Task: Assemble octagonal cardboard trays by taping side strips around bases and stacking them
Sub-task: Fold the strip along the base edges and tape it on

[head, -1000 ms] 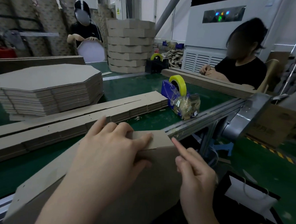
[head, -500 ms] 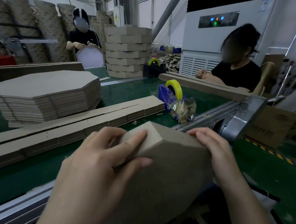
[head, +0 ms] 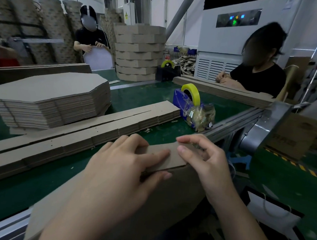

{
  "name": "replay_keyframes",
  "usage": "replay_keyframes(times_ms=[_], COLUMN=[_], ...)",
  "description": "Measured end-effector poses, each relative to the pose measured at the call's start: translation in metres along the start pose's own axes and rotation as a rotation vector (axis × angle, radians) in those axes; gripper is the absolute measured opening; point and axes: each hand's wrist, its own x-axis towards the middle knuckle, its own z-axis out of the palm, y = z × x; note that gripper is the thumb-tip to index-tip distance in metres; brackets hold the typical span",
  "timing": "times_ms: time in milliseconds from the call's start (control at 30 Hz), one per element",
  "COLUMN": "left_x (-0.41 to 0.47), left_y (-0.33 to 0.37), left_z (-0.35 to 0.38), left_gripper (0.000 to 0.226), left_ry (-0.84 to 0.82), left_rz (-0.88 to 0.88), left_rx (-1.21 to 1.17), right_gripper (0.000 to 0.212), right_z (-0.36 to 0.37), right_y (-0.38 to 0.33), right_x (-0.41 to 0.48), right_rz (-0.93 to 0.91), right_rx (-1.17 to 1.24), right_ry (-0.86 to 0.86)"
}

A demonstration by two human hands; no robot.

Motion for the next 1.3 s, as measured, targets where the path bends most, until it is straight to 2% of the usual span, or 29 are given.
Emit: replay_keyframes(times_ms=[233,367,567,667,867,933,1067,1133,1300], left_x=[-0.002,-0.001,0.001,0.004,0.008,0.007,0.006,0.005,0.005], left_y=[-0.007,-0.006,-0.012,-0.015,-0.018,-0.018,-0.018,-0.018,-0.018], left_z=[0.006,0.006,0.009,0.010,0.011,0.011,0.011,0.012,0.012], left_gripper=[0.046,0.044,0.041,0.041,0.042,0.042,0.042,0.040,0.041], left_ry=[-0.003,-0.005,0.014,0.020,0.023,0.021,0.036,0.050,0.052], left_rz=[0.014,0.004,0.092,0.059,0.017,0.016,0.017,0.022,0.024], left_rx=[-0.012,-0.037,0.035,0.016,-0.021,-0.047,-0.063,-0.048,-0.056], right_gripper=[0.020,0.013,0.018,0.011,0.009,0.018,0.037,0.036,0.017], right_z=[0.002,0.000,-0.005,-0.020,-0.066,-0.081,-0.087,-0.084,-0.081], right_y=[0.004,0.006,0.003,0.011,0.041,0.049,0.059,0.058,0.050], right_x=[0.001,0.002,0.013,0.043,0.148,0.179,0.211,0.218,0.229], right_rz=[0.032,0.037,0.060,0.108,0.194,0.278,0.517,0.584,0.728], right_rx=[0.041,0.031,-0.042,-0.088,-0.361,-0.494,-0.665,-0.673,-0.598], right_ry=[-0.049,-0.076,-0.116,0.011,0.318,0.327,0.132,0.099,0.103])
